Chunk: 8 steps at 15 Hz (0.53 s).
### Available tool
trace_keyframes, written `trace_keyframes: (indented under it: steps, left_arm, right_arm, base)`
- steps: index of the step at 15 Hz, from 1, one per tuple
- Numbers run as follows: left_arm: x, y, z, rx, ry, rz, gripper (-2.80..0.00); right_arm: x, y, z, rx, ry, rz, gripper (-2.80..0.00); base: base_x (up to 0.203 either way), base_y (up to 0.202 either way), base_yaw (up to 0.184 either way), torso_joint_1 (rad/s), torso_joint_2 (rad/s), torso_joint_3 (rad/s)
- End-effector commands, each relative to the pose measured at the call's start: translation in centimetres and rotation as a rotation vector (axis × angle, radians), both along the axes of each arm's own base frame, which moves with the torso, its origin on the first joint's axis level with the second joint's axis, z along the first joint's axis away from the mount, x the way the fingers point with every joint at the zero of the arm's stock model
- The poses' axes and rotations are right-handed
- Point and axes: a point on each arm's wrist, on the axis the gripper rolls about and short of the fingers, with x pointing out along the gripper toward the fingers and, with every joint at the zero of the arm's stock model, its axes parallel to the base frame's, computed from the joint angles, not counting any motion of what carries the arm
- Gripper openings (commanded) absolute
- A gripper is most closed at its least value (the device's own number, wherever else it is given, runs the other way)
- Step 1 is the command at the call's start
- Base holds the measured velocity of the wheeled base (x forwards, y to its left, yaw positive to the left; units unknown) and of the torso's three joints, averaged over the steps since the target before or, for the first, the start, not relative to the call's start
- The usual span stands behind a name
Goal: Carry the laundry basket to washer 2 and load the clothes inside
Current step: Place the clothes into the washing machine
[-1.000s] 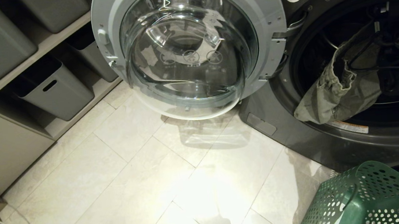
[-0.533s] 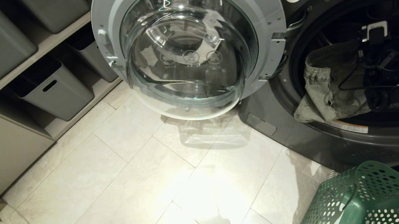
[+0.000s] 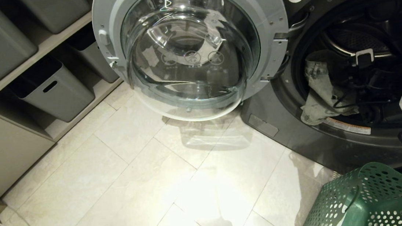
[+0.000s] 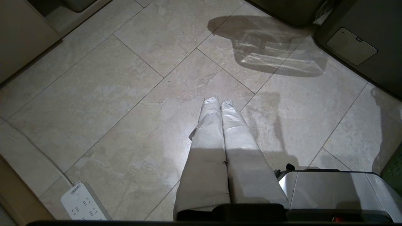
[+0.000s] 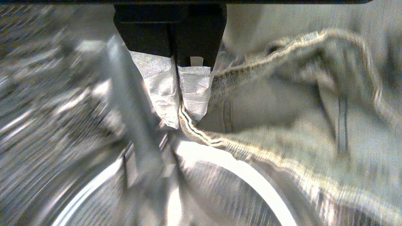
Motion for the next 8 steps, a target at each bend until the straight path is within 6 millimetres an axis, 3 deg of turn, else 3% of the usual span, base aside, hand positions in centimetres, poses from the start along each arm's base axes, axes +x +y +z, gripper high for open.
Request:
trace_keyframes:
  steps: [1, 5, 6, 7, 8]
  left_arm:
    - [0.0, 0.0, 0.0, 0.0, 0.001, 0.0, -2.8]
    - [0.0, 0.0, 0.0, 0.0, 0.001, 0.001, -2.8]
    - [0.0, 0.0, 0.0, 0.0, 0.001, 0.001, -2.8]
    - [0.0, 0.0, 0.0, 0.0, 0.001, 0.0, -2.8]
    - [0.0, 0.0, 0.0, 0.0, 0.001, 0.001, -2.8]
  right_arm:
    - [0.1, -0.4, -1.0, 0.096, 0.092, 0.008, -2.8]
    - [-0.4, -0.3, -0.7, 0.26, 0.153, 0.01, -2.8]
    - [-0.5, -0.3, -0.2, 0.259, 0.14, 0.011, -2.4]
    - [-0.7, -0.2, 0.5, 0.256, 0.131, 0.014, 0.0]
    - [-1.1, -0.1, 1.3, 0.258, 0.123, 0.017, 0.0]
  base:
    - [0.0, 0.0, 0.0, 0.0, 0.0, 0.0]
    - [0.0, 0.0, 0.0, 0.0, 0.0, 0.0]
    - [0.0, 0.0, 0.0, 0.0, 0.0, 0.0]
    - [0.0, 0.0, 0.0, 0.0, 0.0, 0.0]
    - [0.0, 0.0, 0.0, 0.0, 0.0, 0.0]
